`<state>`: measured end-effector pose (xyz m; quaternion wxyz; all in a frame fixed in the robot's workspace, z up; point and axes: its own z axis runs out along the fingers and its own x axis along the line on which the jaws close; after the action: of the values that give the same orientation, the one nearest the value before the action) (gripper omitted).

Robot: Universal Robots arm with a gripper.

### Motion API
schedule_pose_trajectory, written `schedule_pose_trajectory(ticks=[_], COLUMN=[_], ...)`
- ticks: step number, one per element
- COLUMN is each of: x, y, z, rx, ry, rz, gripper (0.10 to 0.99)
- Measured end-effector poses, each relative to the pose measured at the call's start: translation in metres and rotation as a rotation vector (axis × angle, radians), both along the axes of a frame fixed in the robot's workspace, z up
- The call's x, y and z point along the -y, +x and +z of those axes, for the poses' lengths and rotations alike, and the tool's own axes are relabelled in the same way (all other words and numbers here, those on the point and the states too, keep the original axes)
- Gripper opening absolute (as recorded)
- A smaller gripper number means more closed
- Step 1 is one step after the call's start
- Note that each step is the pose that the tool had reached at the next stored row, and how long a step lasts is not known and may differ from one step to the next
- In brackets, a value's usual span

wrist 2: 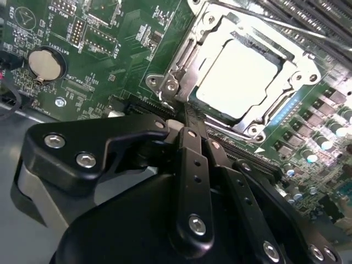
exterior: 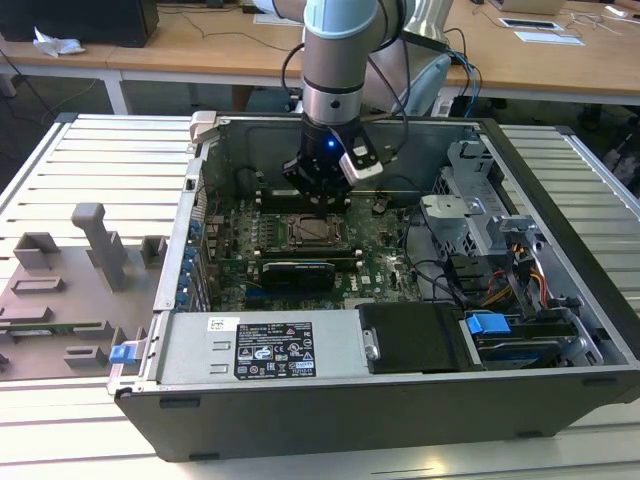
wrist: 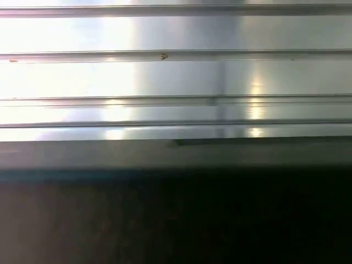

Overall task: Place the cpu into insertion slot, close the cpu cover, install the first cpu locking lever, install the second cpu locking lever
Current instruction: 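Install the first cpu locking lever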

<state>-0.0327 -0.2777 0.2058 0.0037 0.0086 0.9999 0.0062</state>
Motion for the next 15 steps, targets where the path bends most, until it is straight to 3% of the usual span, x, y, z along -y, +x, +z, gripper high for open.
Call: schedule_pose_trajectory(ticks=[5, 7, 11, 13, 15], x=[0.0158, 0.0248, 0.0335, 0.0338, 0.0338], y=[-0.0016, -0.0022, -0.0026, -0.0026, -0.0026], z=[0.0008, 0.0008, 0.0023, 0.0094, 0.0221], rx=[0.0019, 0.0022, 0.0027, 0.003, 0.003], ry=[0.0, 0.0, -0.001, -0.001, -0.002], rz=[0.0, 0.0, 0.0, 0.0, 0.0], gripper=[0.106, 0.106, 0.106, 0.106, 0.106])
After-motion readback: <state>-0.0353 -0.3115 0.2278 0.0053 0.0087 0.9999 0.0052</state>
